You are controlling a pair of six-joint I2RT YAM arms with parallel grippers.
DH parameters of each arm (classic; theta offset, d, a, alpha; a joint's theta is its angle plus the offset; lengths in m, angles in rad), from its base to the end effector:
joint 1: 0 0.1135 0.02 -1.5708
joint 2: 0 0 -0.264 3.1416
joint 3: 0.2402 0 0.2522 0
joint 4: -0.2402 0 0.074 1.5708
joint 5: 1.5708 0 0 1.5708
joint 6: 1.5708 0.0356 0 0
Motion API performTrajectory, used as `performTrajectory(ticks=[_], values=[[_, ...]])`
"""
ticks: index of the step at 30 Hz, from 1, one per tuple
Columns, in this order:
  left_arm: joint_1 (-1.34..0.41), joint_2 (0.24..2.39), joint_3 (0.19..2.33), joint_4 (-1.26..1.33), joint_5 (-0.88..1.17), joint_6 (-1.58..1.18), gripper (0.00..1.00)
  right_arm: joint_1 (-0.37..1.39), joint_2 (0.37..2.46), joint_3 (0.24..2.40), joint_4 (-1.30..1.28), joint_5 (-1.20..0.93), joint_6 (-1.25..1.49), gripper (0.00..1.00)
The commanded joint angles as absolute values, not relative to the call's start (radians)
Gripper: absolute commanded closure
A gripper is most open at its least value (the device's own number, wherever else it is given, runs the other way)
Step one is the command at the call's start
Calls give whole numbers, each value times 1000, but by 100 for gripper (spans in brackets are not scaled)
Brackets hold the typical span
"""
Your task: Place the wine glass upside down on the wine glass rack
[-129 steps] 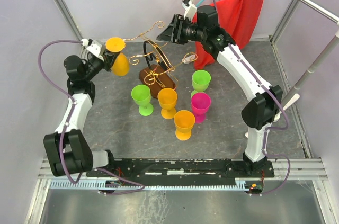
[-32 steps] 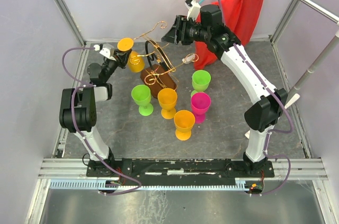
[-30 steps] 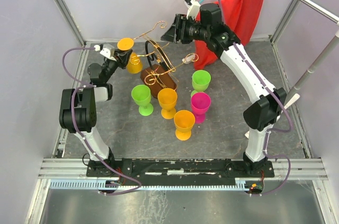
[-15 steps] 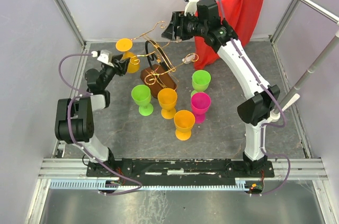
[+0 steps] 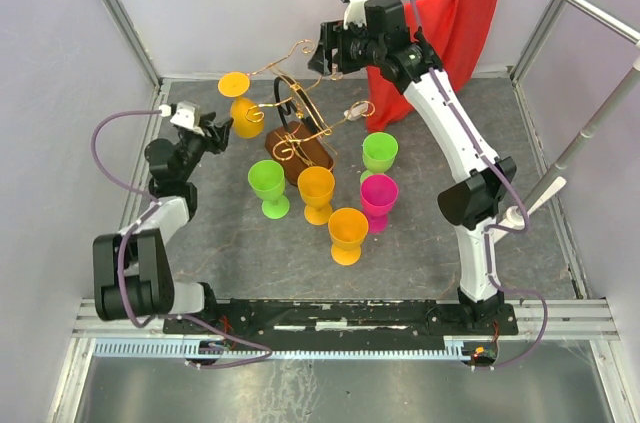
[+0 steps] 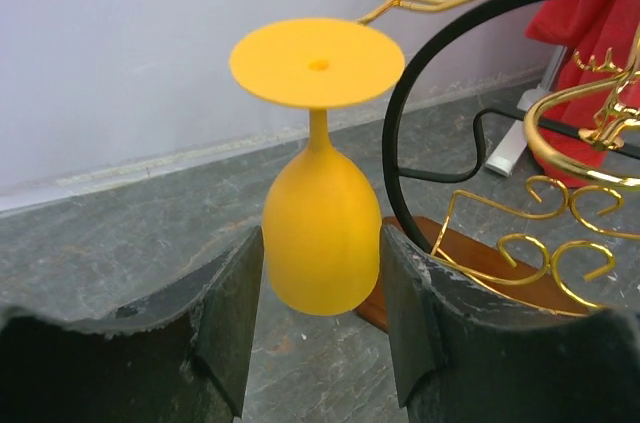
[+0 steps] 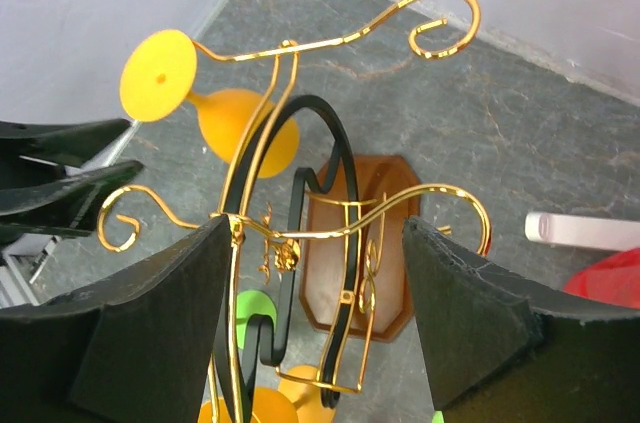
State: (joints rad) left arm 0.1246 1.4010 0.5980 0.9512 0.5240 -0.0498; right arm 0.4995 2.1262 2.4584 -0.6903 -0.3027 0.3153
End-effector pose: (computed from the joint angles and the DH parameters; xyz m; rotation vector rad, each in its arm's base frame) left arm 0.2923 0.0187 0.2546 0.3086 1.4168 -0.3109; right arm 0.4095 0.2356 0.4366 -0.3931 1.9645 0.8264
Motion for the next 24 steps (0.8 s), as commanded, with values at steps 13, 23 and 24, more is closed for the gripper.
performTrajectory(ticks=[13, 23, 24], values=[[138, 962, 720, 218, 528, 119, 37, 526, 1850, 2164, -728, -178, 183, 23], [138, 878, 833, 102, 548, 61, 34, 506, 1708, 2037, -875, 155, 113, 19], [138, 895, 866, 98, 547, 49, 34, 490, 1712, 2028, -894, 154, 118, 18]])
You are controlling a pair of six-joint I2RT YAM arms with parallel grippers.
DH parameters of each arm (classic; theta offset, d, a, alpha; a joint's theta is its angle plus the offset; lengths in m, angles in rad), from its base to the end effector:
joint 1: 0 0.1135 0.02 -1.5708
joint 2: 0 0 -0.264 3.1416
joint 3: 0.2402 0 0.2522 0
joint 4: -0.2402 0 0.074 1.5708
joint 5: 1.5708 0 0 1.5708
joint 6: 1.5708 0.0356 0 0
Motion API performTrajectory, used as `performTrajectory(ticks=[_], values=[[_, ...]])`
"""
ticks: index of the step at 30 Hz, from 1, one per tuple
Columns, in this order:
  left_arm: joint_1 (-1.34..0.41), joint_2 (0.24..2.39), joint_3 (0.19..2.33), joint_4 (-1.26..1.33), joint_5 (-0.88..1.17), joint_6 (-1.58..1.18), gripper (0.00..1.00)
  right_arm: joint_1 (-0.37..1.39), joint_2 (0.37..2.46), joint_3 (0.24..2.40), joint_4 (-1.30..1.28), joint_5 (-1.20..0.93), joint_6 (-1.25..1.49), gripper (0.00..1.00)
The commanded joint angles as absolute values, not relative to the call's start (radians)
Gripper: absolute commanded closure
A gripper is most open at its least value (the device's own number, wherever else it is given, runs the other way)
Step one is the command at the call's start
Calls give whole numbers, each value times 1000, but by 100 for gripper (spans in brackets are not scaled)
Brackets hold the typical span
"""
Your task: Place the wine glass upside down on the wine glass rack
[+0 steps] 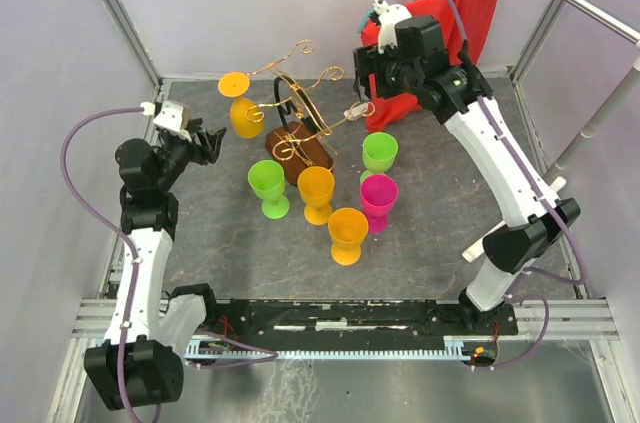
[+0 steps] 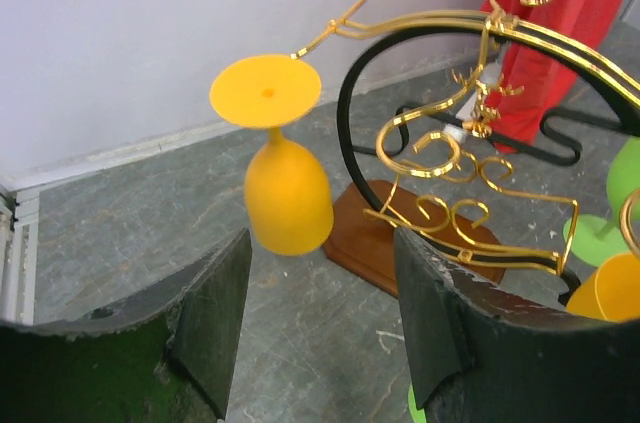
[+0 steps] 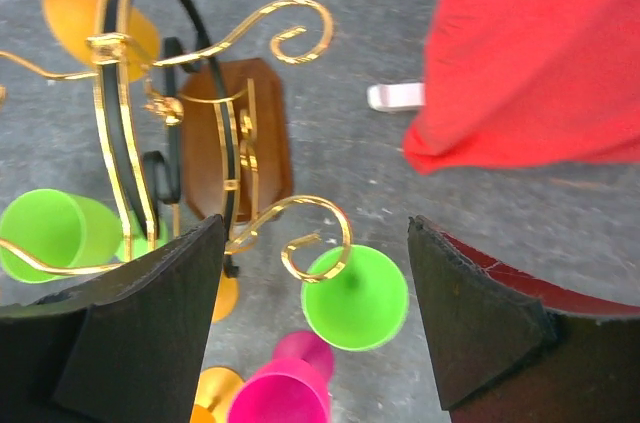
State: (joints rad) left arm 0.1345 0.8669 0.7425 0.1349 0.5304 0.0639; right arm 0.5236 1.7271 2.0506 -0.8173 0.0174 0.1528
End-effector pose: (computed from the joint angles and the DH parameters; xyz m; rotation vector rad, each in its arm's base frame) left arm 0.2049 0.0096 0.3450 0.3613 1.5253 -0.2572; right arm 0.3214 0.1849 0.4571 -0.3743 2.0548 0.3968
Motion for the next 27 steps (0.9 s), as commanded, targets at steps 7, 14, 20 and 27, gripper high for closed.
performTrajectory(ticks=[7, 14, 20, 27], values=[[138, 1089, 1144, 81, 579, -54, 35, 387, 1669, 1849, -870, 127, 148, 18], [132, 1209, 1308, 116, 632, -140, 34, 342, 1620, 1692, -842, 57, 167, 21], [122, 1249, 1345, 142, 647, -162, 33, 340, 1568, 1577, -787, -13, 205, 23], [114, 1279, 1351, 161, 644, -169, 33, 342, 1587, 1529, -768, -52, 229, 27]])
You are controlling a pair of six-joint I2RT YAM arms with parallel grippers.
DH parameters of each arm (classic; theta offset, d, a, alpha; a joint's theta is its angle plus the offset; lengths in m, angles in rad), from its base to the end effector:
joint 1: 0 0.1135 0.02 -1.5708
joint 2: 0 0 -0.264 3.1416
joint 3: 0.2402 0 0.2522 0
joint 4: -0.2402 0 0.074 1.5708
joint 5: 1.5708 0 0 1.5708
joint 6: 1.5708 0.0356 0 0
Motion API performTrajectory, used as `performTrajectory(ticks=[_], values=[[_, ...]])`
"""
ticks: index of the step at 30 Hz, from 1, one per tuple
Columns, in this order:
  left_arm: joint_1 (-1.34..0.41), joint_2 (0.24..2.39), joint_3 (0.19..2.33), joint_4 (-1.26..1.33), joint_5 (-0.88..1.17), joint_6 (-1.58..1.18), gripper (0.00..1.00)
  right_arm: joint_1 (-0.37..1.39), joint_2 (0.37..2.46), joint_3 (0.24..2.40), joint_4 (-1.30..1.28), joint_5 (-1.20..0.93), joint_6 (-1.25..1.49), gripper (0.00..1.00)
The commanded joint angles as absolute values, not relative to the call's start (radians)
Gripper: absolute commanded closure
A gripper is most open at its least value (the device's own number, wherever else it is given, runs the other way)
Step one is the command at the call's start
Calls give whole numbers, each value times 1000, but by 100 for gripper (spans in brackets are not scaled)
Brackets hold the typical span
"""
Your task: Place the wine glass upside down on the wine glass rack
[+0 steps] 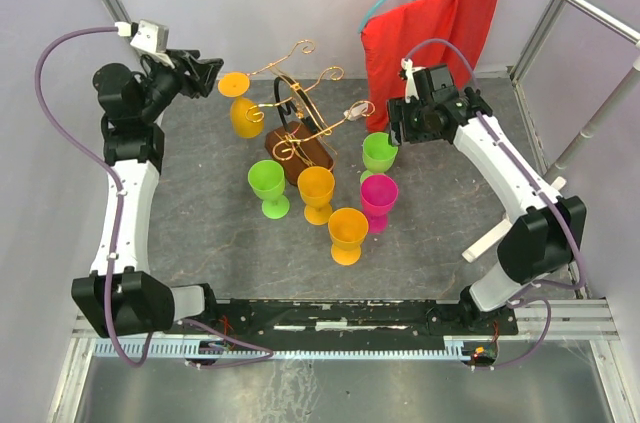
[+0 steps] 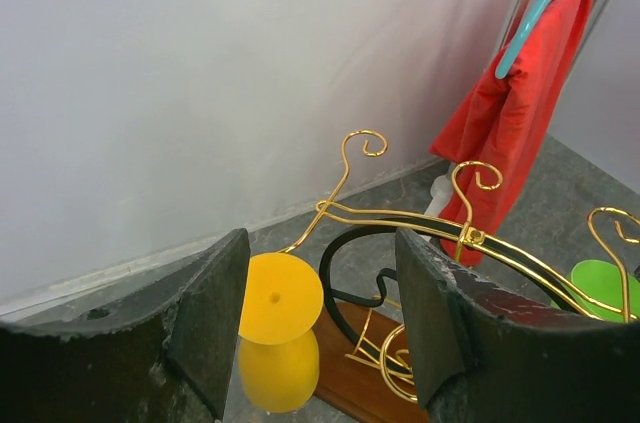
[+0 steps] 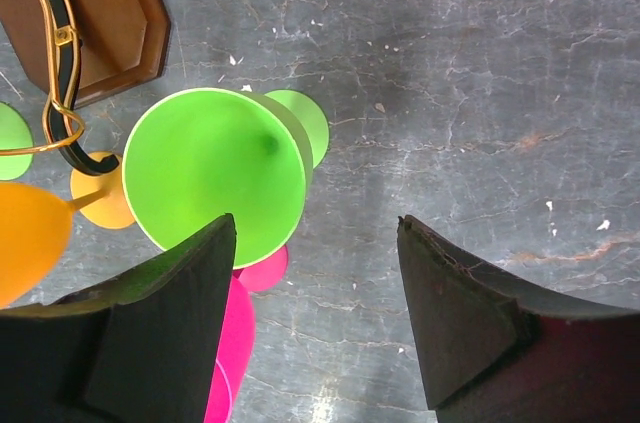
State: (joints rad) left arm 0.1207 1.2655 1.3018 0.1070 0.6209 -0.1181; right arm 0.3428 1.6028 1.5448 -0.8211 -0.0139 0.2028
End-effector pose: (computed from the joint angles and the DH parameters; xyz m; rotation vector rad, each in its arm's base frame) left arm 0.2856 0.0138 0.4488 0.3427 1.4289 -0.4400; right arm 0.3261 0.1169 0.3387 -0.1787 2.4605 0.2560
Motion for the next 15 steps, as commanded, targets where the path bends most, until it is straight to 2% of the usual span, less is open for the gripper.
performTrajectory(ticks=[1, 15], values=[[113, 1284, 1351, 161, 643, -169, 33, 342, 1593, 1523, -761, -55, 233, 28], [106, 1348, 1408, 169, 628, -169, 33, 342, 1694, 1531, -712, -68, 245, 45]])
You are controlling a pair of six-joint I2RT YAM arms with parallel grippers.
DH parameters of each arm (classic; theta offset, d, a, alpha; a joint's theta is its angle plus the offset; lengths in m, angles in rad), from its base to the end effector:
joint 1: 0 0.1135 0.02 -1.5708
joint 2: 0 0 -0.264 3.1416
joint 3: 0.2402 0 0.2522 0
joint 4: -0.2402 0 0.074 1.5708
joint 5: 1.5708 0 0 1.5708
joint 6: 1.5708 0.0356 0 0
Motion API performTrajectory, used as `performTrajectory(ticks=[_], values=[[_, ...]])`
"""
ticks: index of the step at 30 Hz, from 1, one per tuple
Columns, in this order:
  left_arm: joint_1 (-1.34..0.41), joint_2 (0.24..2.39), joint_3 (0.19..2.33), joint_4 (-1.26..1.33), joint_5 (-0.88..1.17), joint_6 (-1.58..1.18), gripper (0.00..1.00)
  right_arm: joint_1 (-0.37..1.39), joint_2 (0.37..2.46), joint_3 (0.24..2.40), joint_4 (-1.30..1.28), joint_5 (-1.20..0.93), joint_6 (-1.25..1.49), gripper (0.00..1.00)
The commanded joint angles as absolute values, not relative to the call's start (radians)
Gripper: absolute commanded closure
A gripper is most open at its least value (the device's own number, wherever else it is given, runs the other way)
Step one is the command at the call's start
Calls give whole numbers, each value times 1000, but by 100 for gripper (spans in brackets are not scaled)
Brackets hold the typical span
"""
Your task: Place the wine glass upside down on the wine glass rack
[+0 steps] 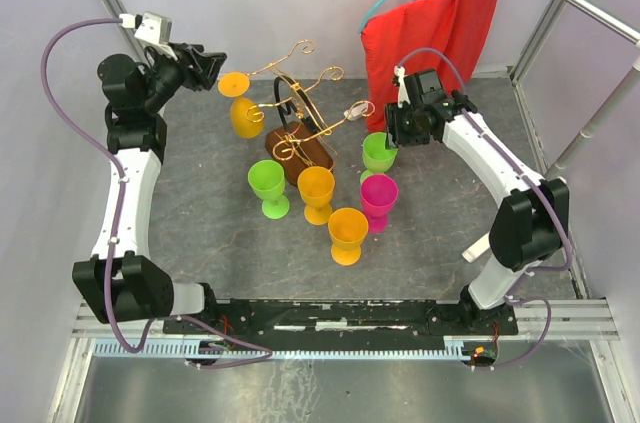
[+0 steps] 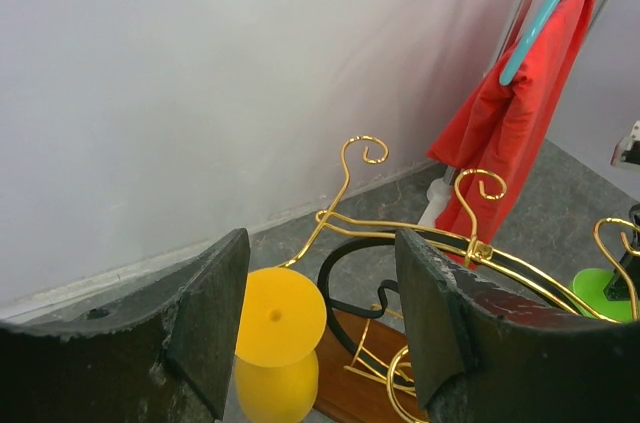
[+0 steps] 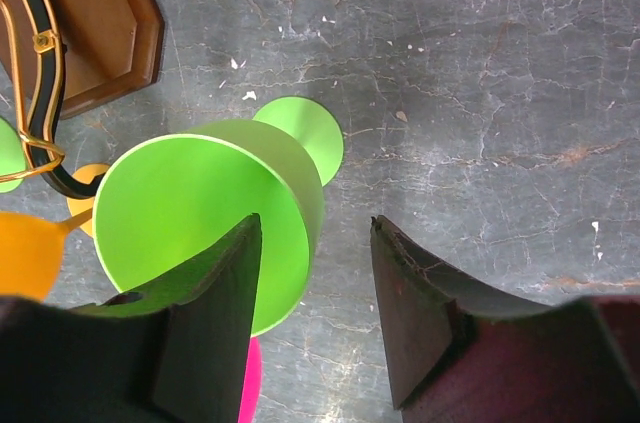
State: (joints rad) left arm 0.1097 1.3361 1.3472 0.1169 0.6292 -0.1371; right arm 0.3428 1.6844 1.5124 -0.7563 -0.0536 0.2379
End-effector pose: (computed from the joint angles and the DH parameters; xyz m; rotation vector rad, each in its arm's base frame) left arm 0.3053 0.0125 0.4461 0.3400 1.4458 -0.4749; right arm 0.3452 0.1252 0.3053 -0.1548 2.5192 0.3053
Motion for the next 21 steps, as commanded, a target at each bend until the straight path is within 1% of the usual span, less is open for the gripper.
performTrajectory(ticks=[1, 5, 6, 7, 8, 11, 14, 19, 21], values=[[106, 1353, 1412, 169, 628, -169, 33, 342, 1697, 1533, -714, -67, 245, 47], [106, 1366, 1424, 169, 626, -176, 33, 342, 1698, 1550, -729, -46, 237, 63], [107, 1370, 1427, 169, 626, -182, 33, 341, 1696, 1555, -736, -39, 233, 69], [107, 1373, 1434, 169, 625, -188, 33, 342, 1694, 1563, -743, -31, 229, 78], [105, 1377, 1440, 169, 624, -196, 33, 342, 1691, 1572, -752, -19, 224, 84], [107, 1393, 1473, 154, 621, -231, 33, 342, 1685, 1615, -796, 37, 199, 98], [107, 1415, 1516, 131, 605, -276, 33, 342, 1670, 1683, -859, 114, 168, 99], [107, 1463, 1615, 47, 564, -397, 29, 342, 1640, 1840, -994, 265, 98, 99], [107, 1470, 1624, 58, 559, -460, 28, 341, 1614, 1888, -1022, 328, 68, 99]])
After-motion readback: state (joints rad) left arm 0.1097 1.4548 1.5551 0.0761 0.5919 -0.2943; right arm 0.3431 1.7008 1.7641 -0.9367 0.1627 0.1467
